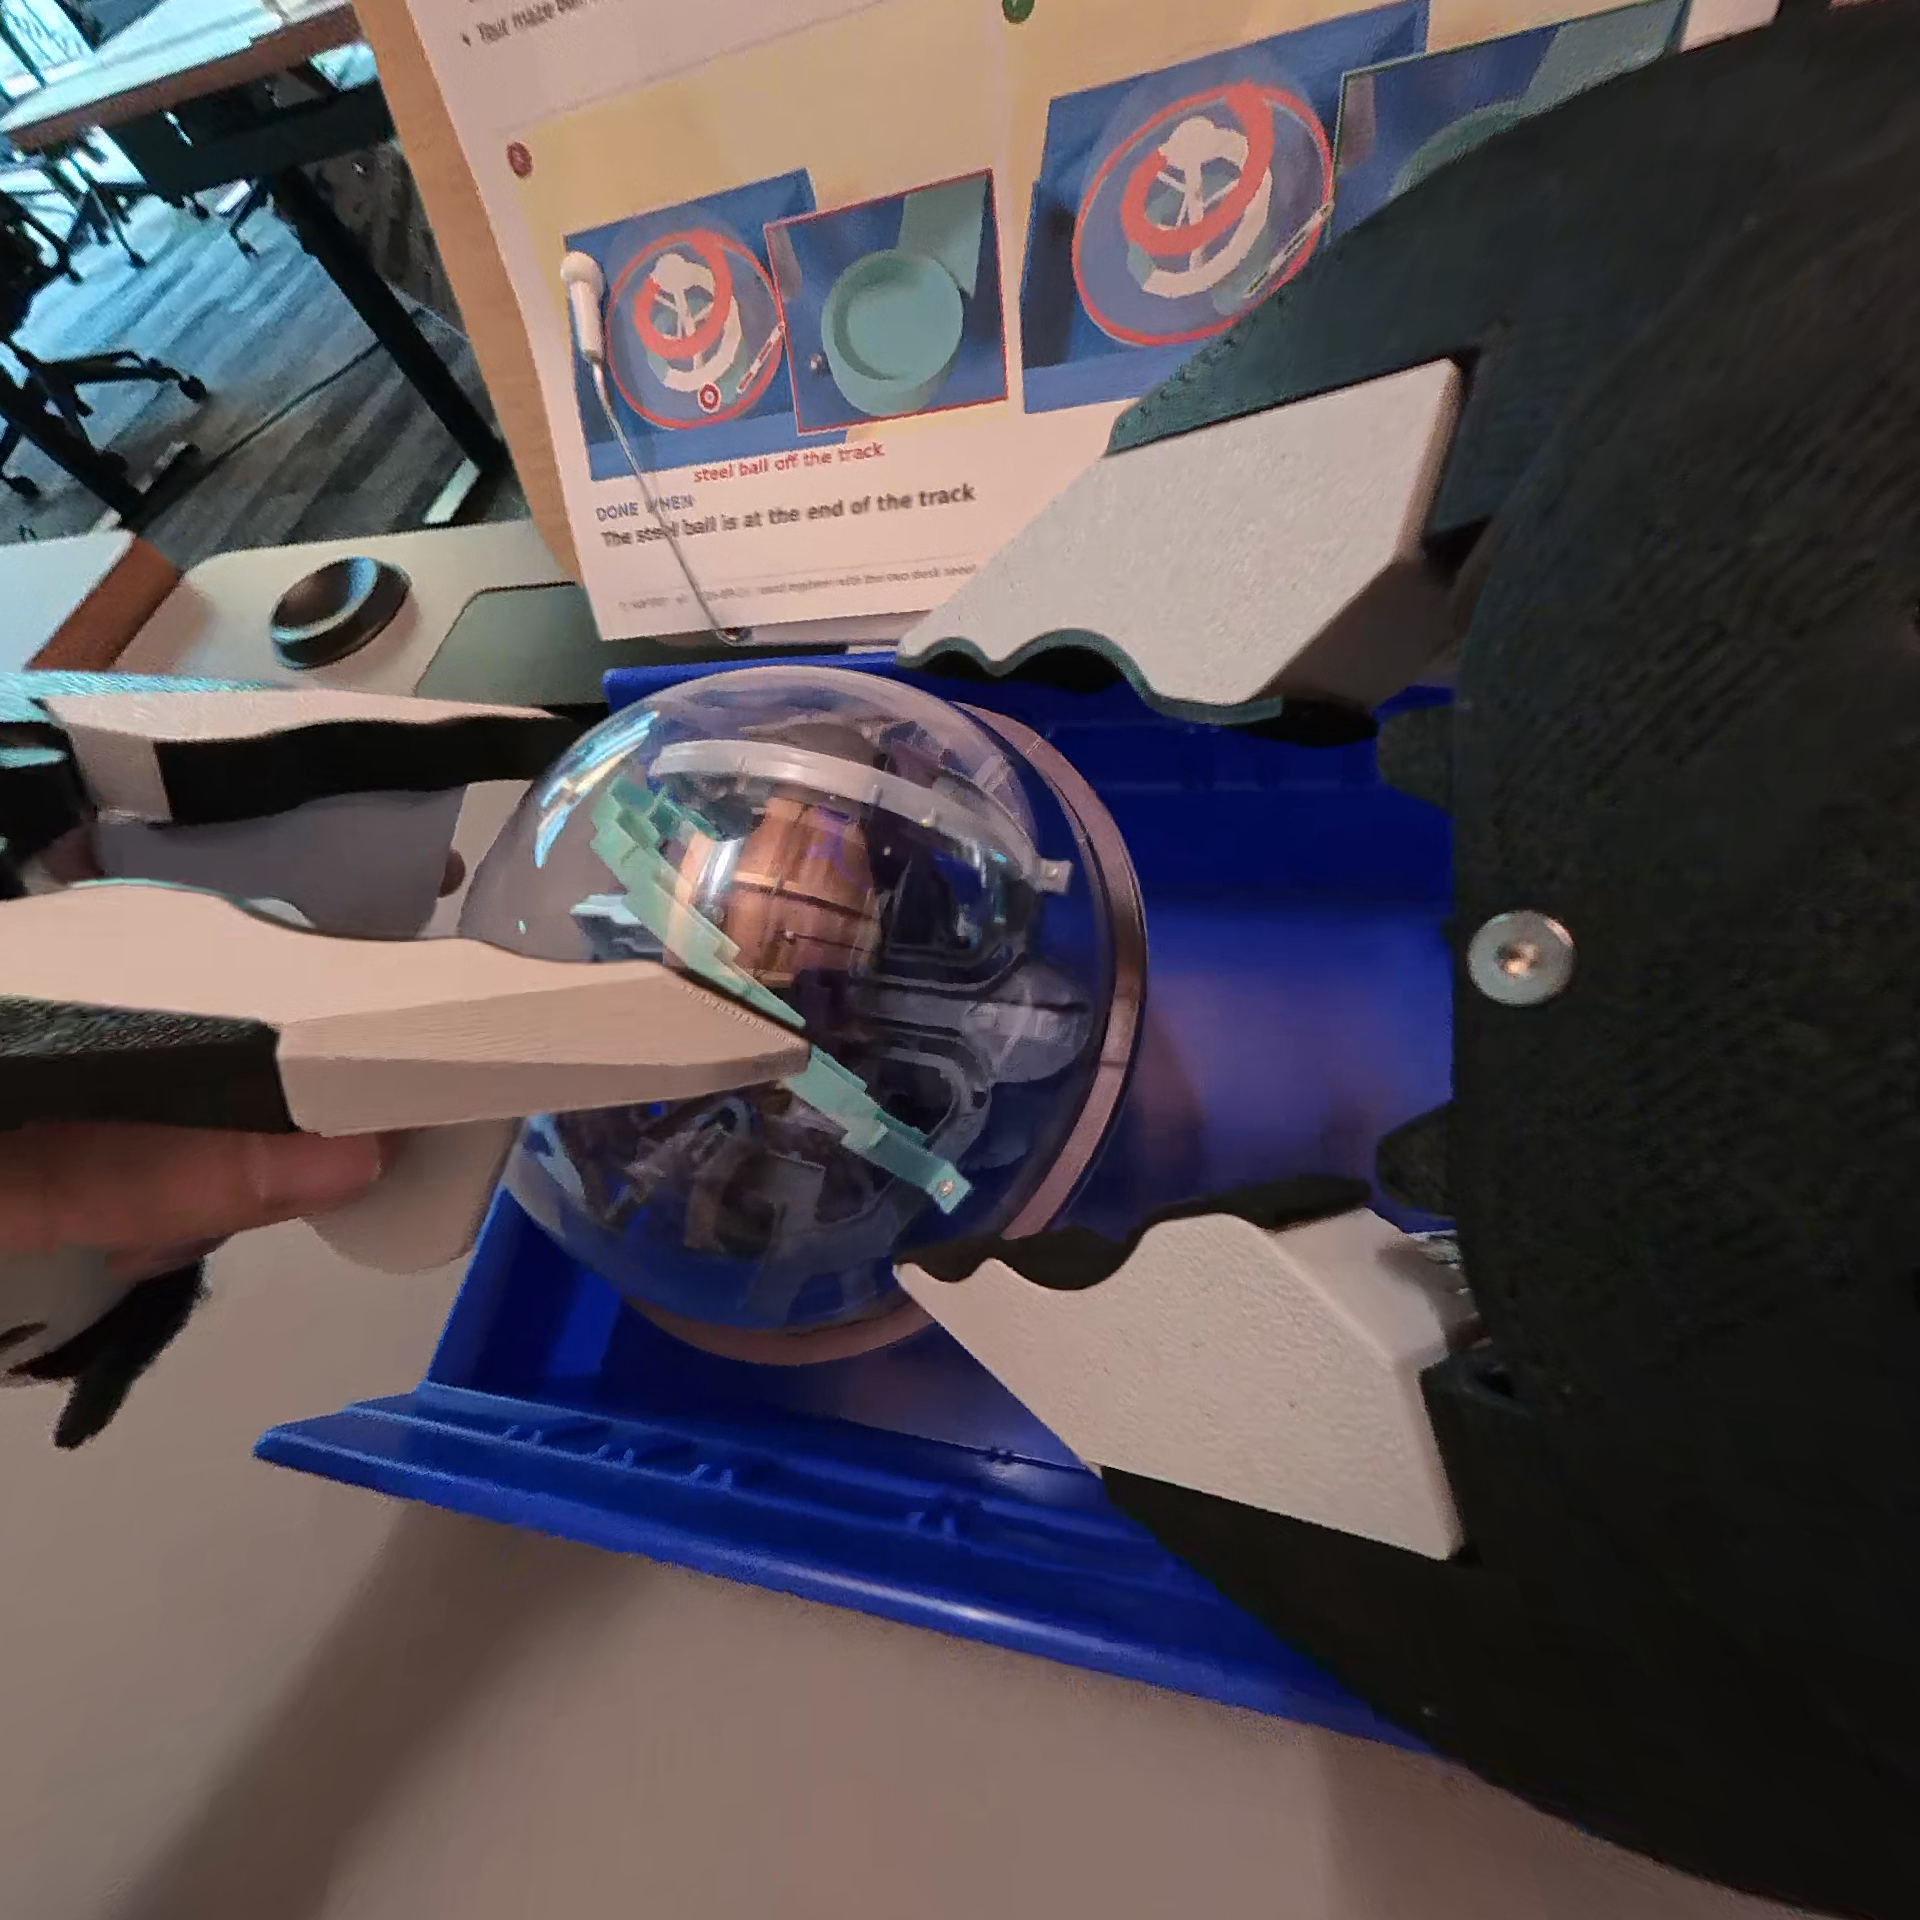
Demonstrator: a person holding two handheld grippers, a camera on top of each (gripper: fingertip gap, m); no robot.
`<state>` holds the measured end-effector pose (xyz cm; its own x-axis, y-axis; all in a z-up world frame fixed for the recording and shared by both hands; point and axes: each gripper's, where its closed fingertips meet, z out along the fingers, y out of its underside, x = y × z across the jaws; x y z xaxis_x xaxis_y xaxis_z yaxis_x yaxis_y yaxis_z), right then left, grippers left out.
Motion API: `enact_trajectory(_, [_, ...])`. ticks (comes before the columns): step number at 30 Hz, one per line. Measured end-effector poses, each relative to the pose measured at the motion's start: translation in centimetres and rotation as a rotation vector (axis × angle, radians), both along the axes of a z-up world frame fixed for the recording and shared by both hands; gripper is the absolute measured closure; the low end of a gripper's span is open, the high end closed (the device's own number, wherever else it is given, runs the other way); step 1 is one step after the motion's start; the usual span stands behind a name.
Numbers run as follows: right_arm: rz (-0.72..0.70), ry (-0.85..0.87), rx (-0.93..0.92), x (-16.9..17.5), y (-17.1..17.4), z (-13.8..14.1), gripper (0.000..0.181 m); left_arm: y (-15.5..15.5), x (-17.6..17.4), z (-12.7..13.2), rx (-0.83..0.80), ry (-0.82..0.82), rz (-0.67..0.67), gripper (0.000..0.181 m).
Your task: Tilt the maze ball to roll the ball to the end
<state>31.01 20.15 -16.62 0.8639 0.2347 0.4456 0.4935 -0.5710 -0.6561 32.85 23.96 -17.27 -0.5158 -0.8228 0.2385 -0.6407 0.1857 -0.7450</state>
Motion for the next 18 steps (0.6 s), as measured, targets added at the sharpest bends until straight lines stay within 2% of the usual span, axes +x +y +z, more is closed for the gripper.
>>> enact_trajectory(4, [0.0,0.001,0.015,-1.0,1.5,-0.2,0.078,1.0,0.0,-0.1,-0.07,0.023,0.051,0.057])
enact_trajectory(10, [0.007,0.008,-0.009,-0.8,2.6,-0.7,0.066,1.5,0.3,-0.1,-0.112,0.036,0.071,0.058])
enact_trajectory(12, [0.013,0.021,-0.022,-0.6,2.6,-0.8,0.065,1.5,0.2,0.1,-0.099,0.022,0.026,0.059])
enact_trajectory(15, [0.034,0.031,-0.038,-0.5,2.6,-0.8,0.065,1.6,0.6,2.4,-0.137,-0.098,-0.047,0.087])
enact_trajectory(18, [0.041,0.049,-0.054,-0.3,2.5,-0.9,0.065,1.6,0.4,3.9,-0.159,-0.14,-0.156,0.086])
